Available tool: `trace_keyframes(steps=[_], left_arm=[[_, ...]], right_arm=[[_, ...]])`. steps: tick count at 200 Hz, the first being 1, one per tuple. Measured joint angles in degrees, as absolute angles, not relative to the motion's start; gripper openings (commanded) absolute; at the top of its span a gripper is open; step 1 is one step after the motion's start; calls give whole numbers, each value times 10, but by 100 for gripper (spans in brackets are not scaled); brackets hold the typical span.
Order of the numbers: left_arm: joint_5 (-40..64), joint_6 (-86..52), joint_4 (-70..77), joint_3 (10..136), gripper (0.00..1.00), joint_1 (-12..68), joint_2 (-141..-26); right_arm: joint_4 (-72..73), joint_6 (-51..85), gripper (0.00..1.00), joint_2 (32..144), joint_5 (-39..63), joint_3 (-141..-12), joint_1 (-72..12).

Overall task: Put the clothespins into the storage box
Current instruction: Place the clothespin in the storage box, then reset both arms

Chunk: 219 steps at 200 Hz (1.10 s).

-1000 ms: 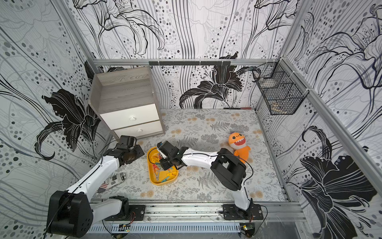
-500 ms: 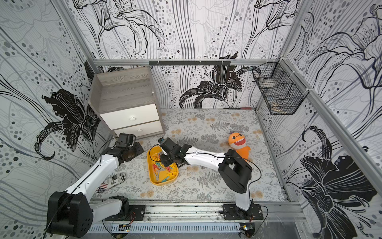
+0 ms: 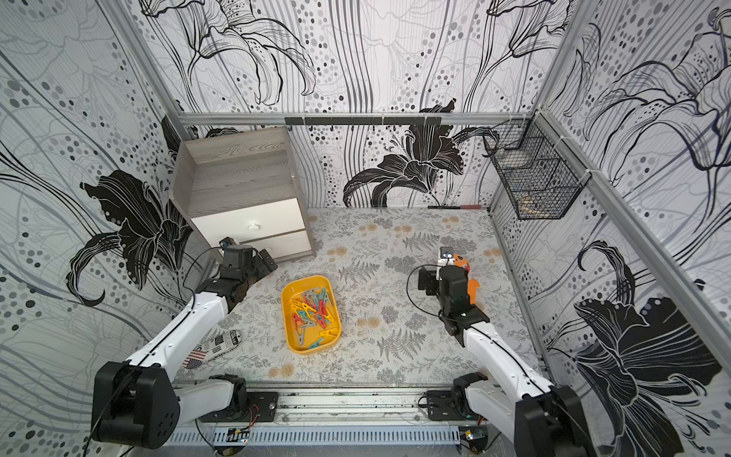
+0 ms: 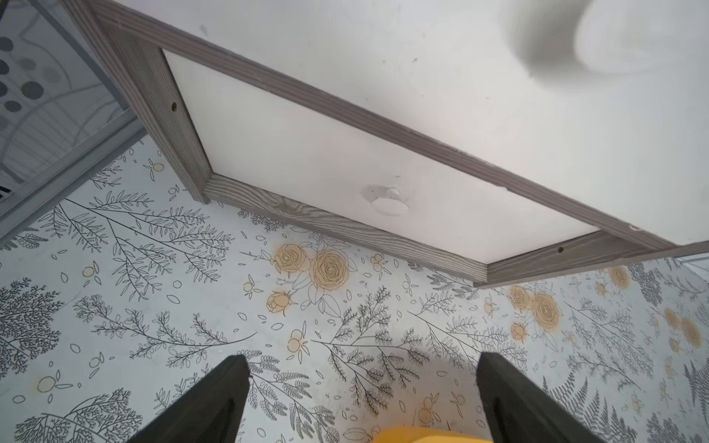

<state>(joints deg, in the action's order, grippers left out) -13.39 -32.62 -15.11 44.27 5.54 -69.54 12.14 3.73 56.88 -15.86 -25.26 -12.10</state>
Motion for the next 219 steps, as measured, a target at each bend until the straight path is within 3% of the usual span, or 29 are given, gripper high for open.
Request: trace_keyframes(steps=[21, 50, 97, 153, 219], left_arm=[[-132, -285, -48, 357, 98, 55, -680], [-132, -216, 98, 239, 98, 54, -660], [-126, -139, 332, 177, 97, 53, -701], [-79, -67, 598, 124, 98, 47, -820], [-83, -52, 678, 109, 98, 44, -843]], right_arm=[[177, 33, 99, 586, -157, -222, -55], [305, 24, 99, 679, -161, -213, -40], [506, 18, 99, 812, -160, -146, -22], [612, -10, 99, 851, -88, -144, -13], [648, -16, 99, 852, -66, -138, -12]])
